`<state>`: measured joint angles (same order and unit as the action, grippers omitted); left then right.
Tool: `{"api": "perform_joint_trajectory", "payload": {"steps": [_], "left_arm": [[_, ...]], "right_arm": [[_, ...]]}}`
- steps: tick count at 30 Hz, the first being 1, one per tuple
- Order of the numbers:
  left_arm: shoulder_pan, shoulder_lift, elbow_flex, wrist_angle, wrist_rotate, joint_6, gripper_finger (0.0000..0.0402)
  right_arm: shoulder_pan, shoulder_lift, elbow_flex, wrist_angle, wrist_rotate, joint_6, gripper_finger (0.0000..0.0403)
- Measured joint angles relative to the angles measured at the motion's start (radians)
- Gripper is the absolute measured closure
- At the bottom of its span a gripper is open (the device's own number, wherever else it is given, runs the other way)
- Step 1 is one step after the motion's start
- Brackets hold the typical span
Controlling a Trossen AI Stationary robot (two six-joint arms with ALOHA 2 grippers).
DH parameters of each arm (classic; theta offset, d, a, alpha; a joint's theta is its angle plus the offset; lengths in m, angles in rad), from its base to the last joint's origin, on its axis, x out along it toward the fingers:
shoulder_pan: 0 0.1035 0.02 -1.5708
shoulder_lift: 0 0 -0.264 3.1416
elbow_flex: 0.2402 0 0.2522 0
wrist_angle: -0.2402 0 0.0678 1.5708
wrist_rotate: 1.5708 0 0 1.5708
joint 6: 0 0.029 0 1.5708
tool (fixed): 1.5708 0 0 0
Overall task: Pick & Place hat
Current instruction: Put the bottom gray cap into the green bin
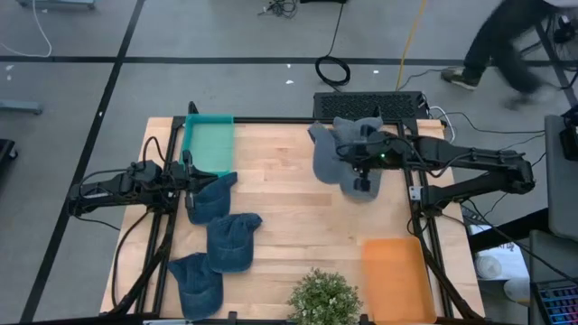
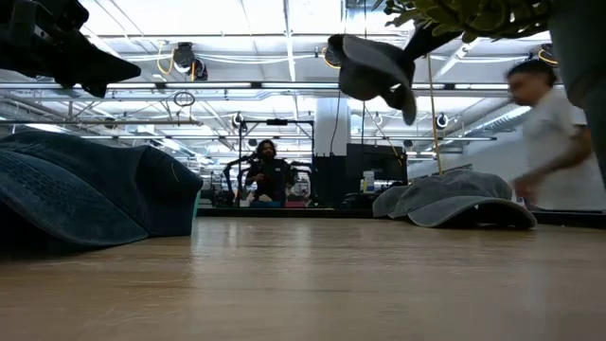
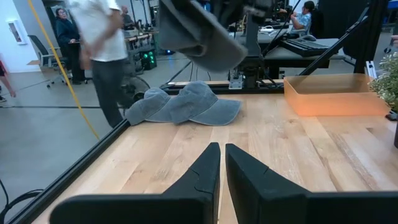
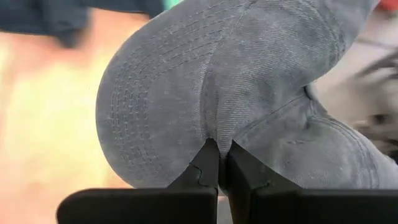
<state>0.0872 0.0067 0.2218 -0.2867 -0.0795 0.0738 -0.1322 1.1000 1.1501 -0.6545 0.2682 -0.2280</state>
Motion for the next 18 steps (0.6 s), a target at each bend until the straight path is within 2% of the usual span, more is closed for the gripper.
{"api": "perform_joint_trajectory", "payload": {"steps": [5,9,18], "left_arm": [[0.000,0.000,0.000,0.000,0.000,0.000,0.0371],[0.000,0.000,0.000,0.000,0.000,0.000,0.0371],[0.000,0.000,0.000,0.001,0.000,0.001,0.0371]], "right_arm": [[0.000,0.000,-0.049,0.107,0.246,-0.028,0.0402],[0.000,0.000,-0.062,0.148,0.360,-0.050,0.0402],[0.001,0.000,-0.068,0.236,0.383,-0.053,0.0401]]}}
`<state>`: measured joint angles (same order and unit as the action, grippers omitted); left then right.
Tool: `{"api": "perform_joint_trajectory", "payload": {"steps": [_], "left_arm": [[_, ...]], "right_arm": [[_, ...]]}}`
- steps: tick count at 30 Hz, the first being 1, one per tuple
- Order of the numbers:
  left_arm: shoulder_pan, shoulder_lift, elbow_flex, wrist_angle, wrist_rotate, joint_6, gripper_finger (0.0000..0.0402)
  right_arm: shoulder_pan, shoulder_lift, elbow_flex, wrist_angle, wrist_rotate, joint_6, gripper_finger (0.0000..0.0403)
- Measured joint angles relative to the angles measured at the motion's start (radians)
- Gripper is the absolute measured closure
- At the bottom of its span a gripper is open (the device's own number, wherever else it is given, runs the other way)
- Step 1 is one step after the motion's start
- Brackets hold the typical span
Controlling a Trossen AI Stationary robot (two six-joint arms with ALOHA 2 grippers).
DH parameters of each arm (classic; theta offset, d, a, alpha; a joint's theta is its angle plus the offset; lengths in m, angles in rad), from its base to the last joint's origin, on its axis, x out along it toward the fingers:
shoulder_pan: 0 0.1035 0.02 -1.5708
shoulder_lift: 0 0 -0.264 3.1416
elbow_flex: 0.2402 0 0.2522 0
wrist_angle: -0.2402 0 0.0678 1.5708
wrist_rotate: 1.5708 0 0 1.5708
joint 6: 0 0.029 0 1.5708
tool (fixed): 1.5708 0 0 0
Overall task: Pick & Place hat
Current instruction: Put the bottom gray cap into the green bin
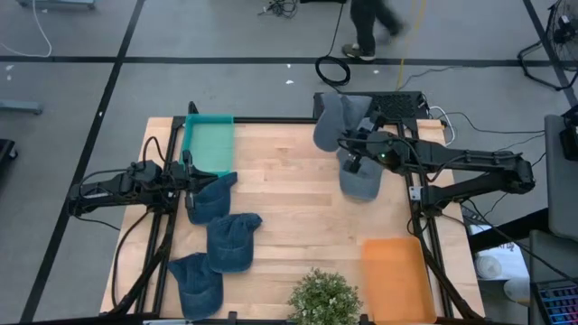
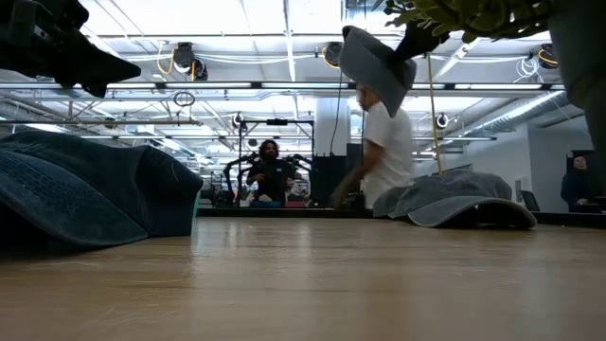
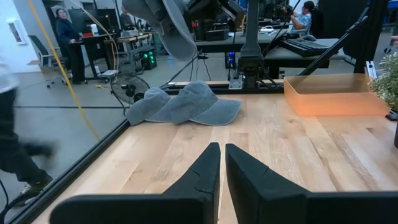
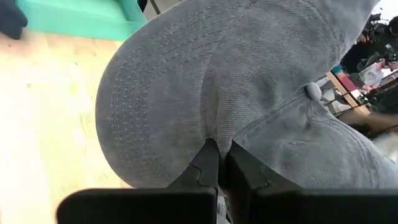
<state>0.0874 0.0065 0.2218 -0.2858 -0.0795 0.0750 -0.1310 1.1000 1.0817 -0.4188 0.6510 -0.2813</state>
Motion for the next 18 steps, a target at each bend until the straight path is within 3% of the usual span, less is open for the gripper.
{"api": "perform_joint_trajectory", "payload": {"steps": [11,18], "left_arm": [[0.000,0.000,0.000,0.050,0.001,0.045,0.0371],[0.000,0.000,0.000,0.152,0.097,-0.220,0.0371]], "right_arm": [[0.000,0.000,0.000,0.049,-0.001,-0.027,0.0401],[0.000,0.000,0.000,0.049,-0.001,-0.027,0.0401]]}}
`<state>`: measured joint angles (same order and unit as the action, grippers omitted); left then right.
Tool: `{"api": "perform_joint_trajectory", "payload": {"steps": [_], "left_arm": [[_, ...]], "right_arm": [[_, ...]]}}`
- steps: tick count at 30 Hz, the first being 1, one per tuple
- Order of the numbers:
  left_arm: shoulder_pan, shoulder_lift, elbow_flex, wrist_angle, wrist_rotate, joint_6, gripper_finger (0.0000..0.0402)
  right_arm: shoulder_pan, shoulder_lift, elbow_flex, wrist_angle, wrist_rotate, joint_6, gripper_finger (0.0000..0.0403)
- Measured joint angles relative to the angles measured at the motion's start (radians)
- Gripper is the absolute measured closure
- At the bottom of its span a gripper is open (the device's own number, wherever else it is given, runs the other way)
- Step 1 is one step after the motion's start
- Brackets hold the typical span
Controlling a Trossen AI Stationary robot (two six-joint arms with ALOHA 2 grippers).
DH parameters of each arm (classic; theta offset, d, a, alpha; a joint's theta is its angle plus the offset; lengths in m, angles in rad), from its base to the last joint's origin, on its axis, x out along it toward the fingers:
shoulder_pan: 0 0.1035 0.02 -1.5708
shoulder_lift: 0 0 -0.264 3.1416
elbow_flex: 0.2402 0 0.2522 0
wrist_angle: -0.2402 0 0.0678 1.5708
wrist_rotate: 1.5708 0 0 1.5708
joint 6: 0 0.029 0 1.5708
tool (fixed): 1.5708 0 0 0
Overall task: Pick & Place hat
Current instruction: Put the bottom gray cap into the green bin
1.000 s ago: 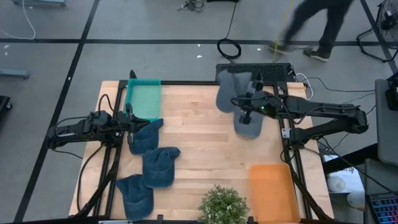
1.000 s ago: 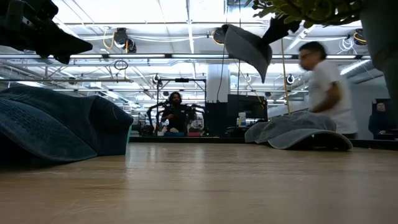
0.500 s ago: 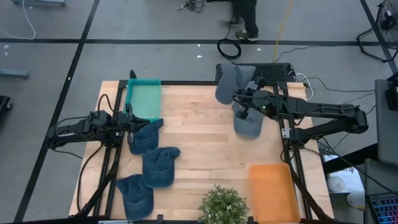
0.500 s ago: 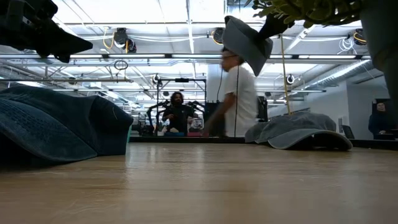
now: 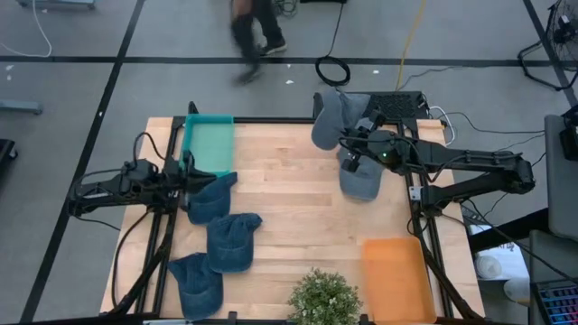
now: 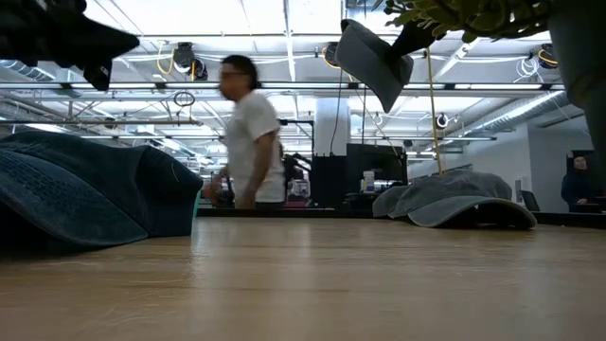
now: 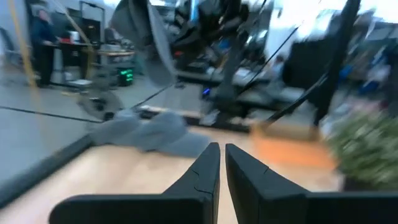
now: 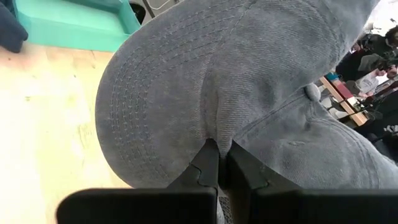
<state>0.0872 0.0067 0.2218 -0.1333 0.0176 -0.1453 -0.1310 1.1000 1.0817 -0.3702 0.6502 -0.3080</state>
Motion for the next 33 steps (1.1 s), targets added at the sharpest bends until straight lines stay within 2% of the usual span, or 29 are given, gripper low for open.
{"api": "perform_joint_trajectory", "payload": {"steps": [10,13,16,21,28,33], "left_arm": [[0.000,0.002,0.000,0.028,0.004,-0.026,0.0371],[0.000,0.005,0.000,0.033,-0.064,-0.038,0.0371],[0.000,0.011,0.000,0.034,-0.082,-0.056,0.0371],[0.000,0.038,0.000,0.054,-0.048,0.029,0.0371],[0.000,0.096,0.000,0.169,-0.124,0.029,0.0371],[0.000,0.175,0.000,0.252,-0.238,-0.086,0.0371]], "right_arm": [[0.000,0.000,0.000,0.000,-0.001,0.005,0.0401],[0.000,0.000,0.000,0.000,-0.005,0.005,0.0401],[0.000,0.000,0.000,0.000,-0.050,0.005,0.0401],[0.000,0.000,0.000,0.002,-0.082,0.001,0.0401],[0.000,0.000,0.000,0.002,-0.080,-0.026,0.0401],[0.000,0.000,0.000,-0.001,-0.096,-0.080,0.0401]]}}
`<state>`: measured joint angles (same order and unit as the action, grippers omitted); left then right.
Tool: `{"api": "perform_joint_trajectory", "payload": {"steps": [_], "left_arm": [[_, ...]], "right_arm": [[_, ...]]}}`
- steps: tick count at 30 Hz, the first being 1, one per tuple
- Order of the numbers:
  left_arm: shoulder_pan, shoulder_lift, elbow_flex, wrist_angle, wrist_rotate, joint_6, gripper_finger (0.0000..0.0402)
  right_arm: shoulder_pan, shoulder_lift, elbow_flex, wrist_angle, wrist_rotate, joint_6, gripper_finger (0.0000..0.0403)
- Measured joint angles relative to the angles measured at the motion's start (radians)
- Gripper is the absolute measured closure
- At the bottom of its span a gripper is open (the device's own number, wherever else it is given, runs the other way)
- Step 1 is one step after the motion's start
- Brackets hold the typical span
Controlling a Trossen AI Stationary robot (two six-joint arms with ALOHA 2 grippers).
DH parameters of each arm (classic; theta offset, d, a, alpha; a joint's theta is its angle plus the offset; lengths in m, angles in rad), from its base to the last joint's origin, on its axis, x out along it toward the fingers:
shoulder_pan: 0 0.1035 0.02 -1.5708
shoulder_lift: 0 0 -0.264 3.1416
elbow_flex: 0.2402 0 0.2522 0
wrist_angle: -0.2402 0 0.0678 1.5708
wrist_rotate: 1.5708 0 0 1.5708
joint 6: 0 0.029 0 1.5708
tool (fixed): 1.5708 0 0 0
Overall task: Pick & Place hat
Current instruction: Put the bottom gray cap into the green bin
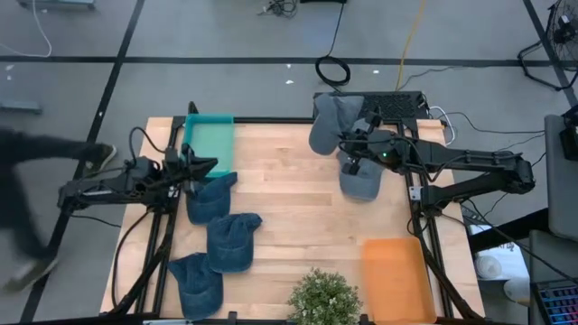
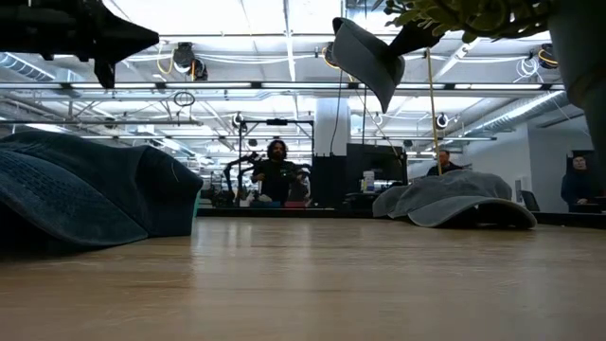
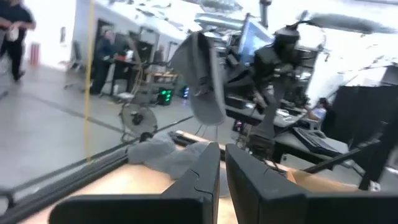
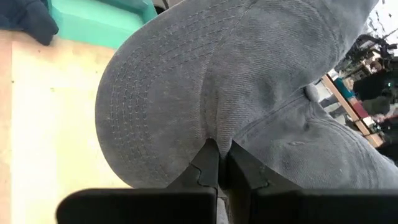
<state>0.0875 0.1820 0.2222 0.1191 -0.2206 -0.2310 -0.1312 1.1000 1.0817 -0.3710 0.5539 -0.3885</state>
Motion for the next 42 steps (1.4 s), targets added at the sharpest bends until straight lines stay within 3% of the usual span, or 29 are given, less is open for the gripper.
{"api": "perform_joint_trajectory", "payload": {"steps": [3,6,12,14,17,22,28,35,42], "left_arm": [[0.000,0.065,0.000,0.039,0.011,-0.062,0.0369],[0.000,0.148,0.000,0.123,0.091,-0.143,0.0351],[0.001,0.332,0.001,0.411,0.176,-0.306,0.0257],[0.011,0.386,0.031,0.427,0.192,-0.342,0.0221],[0.035,0.480,0.102,0.424,0.294,-0.426,0.0175],[0.048,0.694,0.259,0.426,0.421,-0.526,0.0135],[0.049,0.917,0.434,0.422,0.455,-0.585,0.0141],[0.060,1.061,0.566,0.426,0.465,-0.641,0.0157],[0.080,1.148,0.613,0.422,0.470,-0.660,0.0154]], "right_arm": [[0.000,0.000,0.000,0.000,-0.111,-0.028,0.0401],[0.000,0.000,0.000,-0.001,-0.262,-0.052,0.0401],[0.000,0.000,0.000,-0.008,-0.604,-0.053,0.0401],[0.000,0.000,0.000,-0.009,-0.701,-0.054,0.0401],[0.001,0.000,0.000,-0.007,-0.812,-0.089,0.0401],[0.003,0.000,0.000,0.022,-0.800,-0.129,0.0401],[0.006,0.000,0.000,0.053,-0.726,-0.156,0.0402],[0.031,0.003,0.000,0.073,-0.681,-0.263,0.0402],[0.064,0.015,0.000,0.100,-0.682,-0.280,0.0402]]}}
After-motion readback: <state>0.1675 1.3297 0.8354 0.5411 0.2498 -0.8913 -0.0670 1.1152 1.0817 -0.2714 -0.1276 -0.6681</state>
